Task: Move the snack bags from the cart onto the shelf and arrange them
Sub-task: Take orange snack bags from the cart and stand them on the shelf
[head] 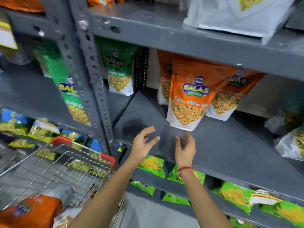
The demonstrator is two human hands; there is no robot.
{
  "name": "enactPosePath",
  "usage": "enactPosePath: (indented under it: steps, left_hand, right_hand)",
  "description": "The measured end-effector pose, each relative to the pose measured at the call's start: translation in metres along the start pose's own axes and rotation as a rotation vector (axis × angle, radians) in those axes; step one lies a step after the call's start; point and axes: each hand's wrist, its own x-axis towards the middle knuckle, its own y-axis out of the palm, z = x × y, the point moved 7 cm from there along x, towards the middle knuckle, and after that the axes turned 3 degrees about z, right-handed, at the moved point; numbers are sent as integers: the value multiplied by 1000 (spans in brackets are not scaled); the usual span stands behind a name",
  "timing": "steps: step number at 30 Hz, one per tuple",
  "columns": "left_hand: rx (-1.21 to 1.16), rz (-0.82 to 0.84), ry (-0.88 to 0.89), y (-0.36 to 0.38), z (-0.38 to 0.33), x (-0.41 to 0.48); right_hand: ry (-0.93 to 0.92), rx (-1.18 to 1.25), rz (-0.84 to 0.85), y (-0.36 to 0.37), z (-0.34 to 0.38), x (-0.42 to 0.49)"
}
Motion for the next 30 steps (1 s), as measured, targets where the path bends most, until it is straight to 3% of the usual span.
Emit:
enactPosePath:
  steps: [4,9,14,16,19,20,23,26,27,30]
  left_hand:
    - [-13,-227,8,-93,12,-78]
    - [415,-758,-58,-244,60,-201]
    - [496,-1150,-264,-339,127,-316]
    - [466,-1208,-365,-353,154,-340]
    - [413,-1084,-579,-362,202,-353]
    - [393,-1003,-621,-361,218,-354]
    - [324,-823,-600,-341,231,-337]
    - [285,-669,-503,-328,242,-320]
    - [265,-598,-543,-327,250,-317]
    - [174,-592,-602,-331,274,-318]
  right_hand:
    - [-208,-29,218,74,38,-63]
    - [-346,-152,690,190,62,-157]
    - [-208,-439,1388,286,29,-284]
    - [-190,-524,1530,300,18,-328]
    - [-120,-530,1583,314,7,-378]
    - [-182,-571,1567,318,4,-393]
    - [-393,-762,1478,328,-7,-418]
    - [-452,-910,1444,339,-25,-421]
    - [-452,-929,1451,342,-28,-420]
    - [-477,-842,1376,350,-14,-403]
